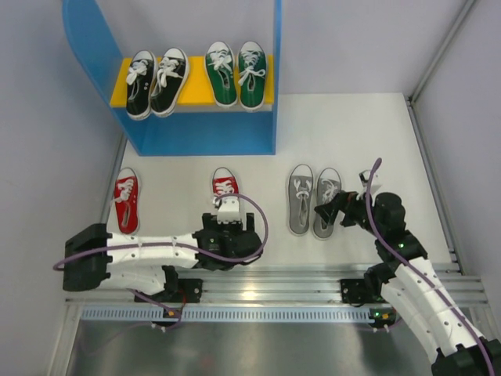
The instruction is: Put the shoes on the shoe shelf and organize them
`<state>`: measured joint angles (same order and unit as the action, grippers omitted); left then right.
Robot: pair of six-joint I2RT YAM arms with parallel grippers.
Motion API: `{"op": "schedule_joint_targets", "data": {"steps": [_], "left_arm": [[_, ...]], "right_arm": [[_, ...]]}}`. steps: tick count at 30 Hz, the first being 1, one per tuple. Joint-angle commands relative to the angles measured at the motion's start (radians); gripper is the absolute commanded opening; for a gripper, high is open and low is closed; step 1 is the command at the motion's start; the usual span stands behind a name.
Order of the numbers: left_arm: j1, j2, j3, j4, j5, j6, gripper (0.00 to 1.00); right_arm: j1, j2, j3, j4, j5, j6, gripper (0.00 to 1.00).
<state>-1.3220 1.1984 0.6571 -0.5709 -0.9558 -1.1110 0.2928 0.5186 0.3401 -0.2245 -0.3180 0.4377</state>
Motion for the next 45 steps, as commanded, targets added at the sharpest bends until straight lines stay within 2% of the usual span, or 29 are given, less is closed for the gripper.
{"op": "schedule_joint_targets", "data": {"steps": [1, 5, 12, 14, 16, 17, 18, 19, 26, 28, 30, 31, 32, 37, 40, 45], "left_arm": [[-0.022, 0.053, 0.03, -0.063, -0.161, -0.157, 0.98], [-0.023, 0.079, -0.029, -0.061, -0.178, -0.28, 0.98], [-0.022, 0.084, -0.097, -0.028, -0.227, -0.346, 0.99], [-0.022, 0.095, -0.112, 0.02, -0.233, -0.296, 0.99], [-0.023, 0.092, -0.134, 0.171, -0.221, -0.216, 0.98], [-0.022, 0.076, -0.172, 0.246, -0.206, -0.094, 0.95], [-0.022, 0.072, -0.192, 0.398, -0.195, -0.046, 0.93], [-0.02, 0.064, -0.223, 0.449, -0.181, 0.018, 0.91], [0.026, 0.108, -0.252, 0.626, -0.137, 0.127, 0.84], [0.043, 0.112, -0.257, 0.663, -0.129, 0.146, 0.77], [0.046, 0.113, -0.257, 0.684, -0.115, 0.178, 0.62], [0.044, 0.112, -0.257, 0.686, -0.119, 0.181, 0.15], [0.044, 0.112, -0.255, 0.662, -0.13, 0.162, 0.0], [0.044, 0.112, -0.241, 0.573, -0.144, 0.105, 0.0], [0.044, 0.073, -0.191, 0.422, -0.139, 0.059, 0.0], [0.038, -0.064, -0.108, 0.208, -0.136, 0.112, 0.0]], "right_arm": [[0.016, -0.009, -0.003, 0.034, 0.007, -0.014, 0.99], [0.016, -0.011, -0.001, 0.025, 0.008, -0.019, 0.99], [0.016, 0.006, -0.006, 0.034, 0.003, -0.014, 1.0], [0.017, 0.012, -0.001, 0.039, 0.0, -0.01, 0.99], [0.019, 0.017, 0.005, 0.039, -0.001, -0.01, 1.0], [0.02, 0.018, 0.008, 0.037, -0.001, -0.01, 1.0], [0.022, 0.02, 0.01, 0.034, 0.0, -0.011, 0.99], [0.023, 0.018, 0.013, 0.03, 0.002, -0.013, 0.99], [0.025, 0.009, 0.01, 0.017, 0.008, -0.014, 0.99], [0.025, 0.011, 0.01, 0.017, 0.007, -0.014, 0.99], [0.025, 0.009, 0.008, 0.016, 0.008, -0.016, 0.99], [0.025, 0.009, 0.008, 0.014, 0.008, -0.019, 1.0], [0.025, 0.008, 0.008, 0.014, 0.01, -0.02, 1.0], [0.025, 0.004, 0.005, 0.017, 0.01, -0.021, 0.99], [0.025, 0.004, 0.004, 0.016, 0.01, -0.022, 0.99], [0.025, -0.005, -0.001, 0.017, 0.013, -0.022, 0.99]]}}
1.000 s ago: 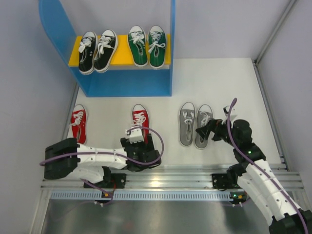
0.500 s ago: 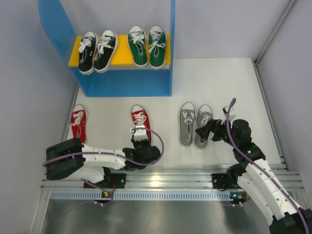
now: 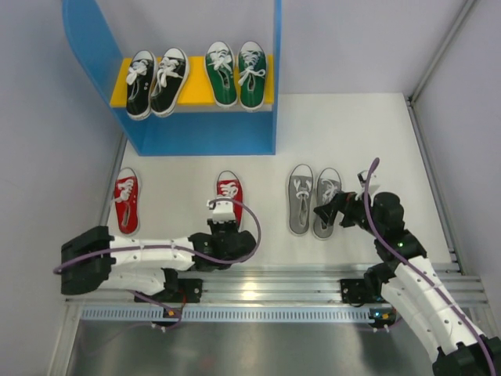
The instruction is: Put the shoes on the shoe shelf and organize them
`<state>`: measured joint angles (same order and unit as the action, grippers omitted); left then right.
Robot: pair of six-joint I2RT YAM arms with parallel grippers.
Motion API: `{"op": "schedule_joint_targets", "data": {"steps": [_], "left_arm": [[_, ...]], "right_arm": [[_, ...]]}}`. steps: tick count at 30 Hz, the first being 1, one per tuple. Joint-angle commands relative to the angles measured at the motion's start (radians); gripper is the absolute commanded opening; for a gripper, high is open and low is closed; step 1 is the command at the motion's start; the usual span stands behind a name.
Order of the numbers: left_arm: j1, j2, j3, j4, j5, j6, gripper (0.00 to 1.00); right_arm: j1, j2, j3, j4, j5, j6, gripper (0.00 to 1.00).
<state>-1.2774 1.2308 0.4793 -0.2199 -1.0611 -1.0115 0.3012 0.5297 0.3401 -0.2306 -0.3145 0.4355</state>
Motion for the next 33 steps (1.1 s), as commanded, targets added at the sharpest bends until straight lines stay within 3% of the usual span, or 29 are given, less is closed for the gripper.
{"op": "schedule_joint_targets", "data": {"steps": [1, 7, 12, 14, 15, 17, 20, 26, 29, 33], "left_arm": [[-0.008, -0.166, 0.09, -0.16, -0.034, 0.051, 0.0], [-0.008, -0.394, 0.159, -0.202, -0.071, 0.261, 0.0], [-0.007, -0.445, 0.193, -0.197, -0.202, 0.398, 0.0], [0.006, -0.461, 0.177, -0.117, -0.215, 0.509, 0.0], [0.047, -0.491, 0.151, -0.07, -0.159, 0.618, 0.0], [0.131, -0.527, 0.125, 0.012, -0.035, 0.697, 0.0], [0.425, -0.547, 0.101, 0.129, 0.203, 0.784, 0.0], [0.801, -0.335, 0.183, 0.244, 0.59, 0.841, 0.0], [0.912, -0.252, 0.209, 0.336, 0.682, 0.856, 0.0], [0.969, -0.148, 0.229, 0.442, 0.753, 0.912, 0.0]], "right_arm": [[0.016, -0.02, -0.001, 0.024, 0.009, -0.02, 0.99], [0.016, -0.036, -0.006, 0.025, 0.009, -0.015, 0.99], [0.016, -0.043, -0.007, 0.025, 0.008, -0.014, 1.0], [0.016, -0.045, -0.009, 0.027, 0.006, -0.012, 0.99], [0.016, -0.046, -0.009, 0.027, 0.005, -0.012, 1.0], [0.016, -0.046, -0.009, 0.031, 0.0, -0.011, 0.99], [0.016, -0.046, -0.007, 0.03, -0.003, -0.012, 1.0], [0.016, -0.048, 0.0, 0.022, -0.005, -0.018, 0.99], [0.016, -0.063, 0.01, -0.001, 0.002, -0.029, 0.99], [0.016, -0.071, 0.004, 0.001, -0.001, -0.024, 0.99]]}}
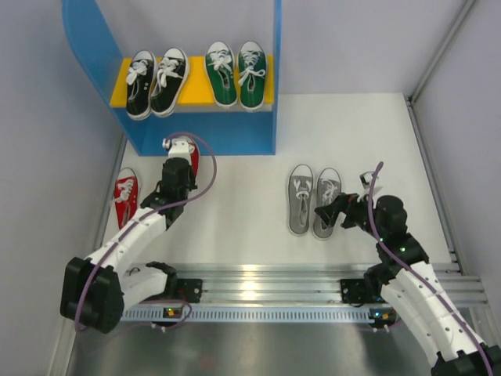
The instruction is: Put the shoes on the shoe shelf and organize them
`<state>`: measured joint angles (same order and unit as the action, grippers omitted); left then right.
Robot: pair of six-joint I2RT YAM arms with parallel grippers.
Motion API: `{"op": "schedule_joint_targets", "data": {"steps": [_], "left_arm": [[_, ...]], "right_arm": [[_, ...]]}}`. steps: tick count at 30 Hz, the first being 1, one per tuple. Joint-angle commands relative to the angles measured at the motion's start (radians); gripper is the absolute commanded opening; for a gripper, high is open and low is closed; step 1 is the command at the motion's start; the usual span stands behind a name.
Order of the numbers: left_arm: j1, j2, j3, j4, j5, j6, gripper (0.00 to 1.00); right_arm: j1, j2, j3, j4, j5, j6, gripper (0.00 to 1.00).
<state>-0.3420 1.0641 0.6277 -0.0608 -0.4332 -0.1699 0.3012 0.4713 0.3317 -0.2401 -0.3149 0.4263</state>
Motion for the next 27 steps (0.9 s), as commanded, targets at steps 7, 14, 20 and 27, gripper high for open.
{"op": "schedule_joint_targets", "data": {"steps": [7, 14, 20, 27], "left_arm": [[0.143, 0.103, 0.017, 0.535, 0.251, 0.133, 0.0], [0.26, 0.287, 0.07, 0.608, 0.419, 0.113, 0.0], [0.325, 0.401, 0.101, 0.682, 0.534, 0.112, 0.0], [0.334, 0.438, 0.135, 0.727, 0.533, 0.13, 0.0]], "right_arm": [[0.016, 0.018, 0.015, 0.022, -0.015, -0.021, 0.99], [0.016, 0.066, 0.026, 0.031, -0.041, -0.031, 0.99], [0.016, 0.089, 0.026, 0.038, -0.044, -0.029, 0.99], [0.018, 0.108, 0.024, 0.047, -0.044, -0.031, 1.0]]}}
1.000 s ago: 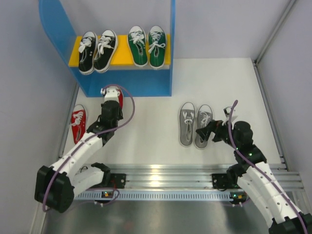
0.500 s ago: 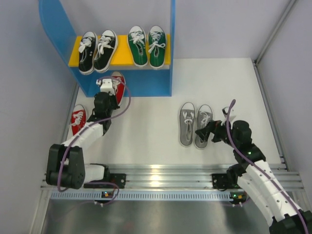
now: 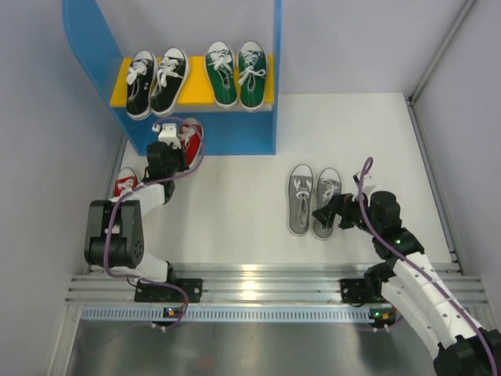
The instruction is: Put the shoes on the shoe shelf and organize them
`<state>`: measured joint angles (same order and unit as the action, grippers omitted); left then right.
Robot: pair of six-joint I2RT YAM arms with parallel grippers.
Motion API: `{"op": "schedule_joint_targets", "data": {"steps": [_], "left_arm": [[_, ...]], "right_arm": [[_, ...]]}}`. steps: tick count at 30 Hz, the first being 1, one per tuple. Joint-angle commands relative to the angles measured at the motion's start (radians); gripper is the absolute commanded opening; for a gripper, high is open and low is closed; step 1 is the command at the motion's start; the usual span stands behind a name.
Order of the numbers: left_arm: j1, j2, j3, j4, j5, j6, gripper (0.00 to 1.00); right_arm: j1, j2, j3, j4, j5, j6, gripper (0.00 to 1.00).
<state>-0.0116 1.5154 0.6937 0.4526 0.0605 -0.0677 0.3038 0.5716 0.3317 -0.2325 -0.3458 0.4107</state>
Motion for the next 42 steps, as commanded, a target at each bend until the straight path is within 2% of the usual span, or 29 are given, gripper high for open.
{"op": "schedule_joint_targets", "data": {"steps": [1, 6, 10, 22, 23, 25, 28, 29, 31, 33, 39, 42], "left_arm": [[0.004, -0.011, 0.075, 0.219, 0.035, 0.034, 0.0], [0.004, 0.064, 0.144, 0.215, 0.041, 0.045, 0.0], [0.004, 0.114, 0.165, 0.216, -0.01, 0.049, 0.0], [0.004, 0.18, 0.165, 0.222, -0.011, 0.009, 0.01], [0.004, 0.166, 0.156, 0.215, -0.016, 0.003, 0.08], [0.004, 0.146, 0.148, 0.196, -0.03, -0.004, 0.32], [0.004, 0.102, 0.127, 0.163, -0.05, -0.011, 0.43], [0.004, 0.077, 0.115, 0.155, -0.086, -0.011, 0.54], [0.004, 0.051, 0.102, 0.126, -0.103, -0.011, 0.7], [0.004, 0.005, 0.101, 0.074, -0.103, -0.011, 0.96], [0.004, -0.243, 0.049, -0.112, -0.14, -0.049, 0.98], [-0.014, -0.369, 0.05, -0.34, -0.29, -0.086, 0.98]], "right_arm": [[0.014, 0.011, 0.024, 0.042, -0.013, -0.015, 0.99], [0.014, 0.027, 0.027, 0.047, -0.013, -0.019, 1.0], [0.014, 0.014, 0.026, 0.039, -0.009, -0.018, 0.99], [0.014, 0.008, 0.023, 0.041, -0.005, -0.015, 1.0], [0.014, 0.007, 0.023, 0.041, -0.007, -0.015, 1.0], [0.014, 0.005, 0.023, 0.041, -0.007, -0.016, 1.0], [0.015, -0.007, 0.02, 0.042, -0.013, -0.015, 0.99], [0.014, -0.012, 0.02, 0.042, -0.015, -0.015, 0.99], [0.014, -0.019, 0.018, 0.041, -0.021, -0.013, 1.0], [0.014, -0.038, 0.018, 0.038, -0.022, -0.015, 0.99], [0.014, -0.087, 0.017, 0.022, -0.028, -0.01, 0.99], [0.014, -0.119, 0.015, 0.018, -0.041, -0.006, 0.99]]}}
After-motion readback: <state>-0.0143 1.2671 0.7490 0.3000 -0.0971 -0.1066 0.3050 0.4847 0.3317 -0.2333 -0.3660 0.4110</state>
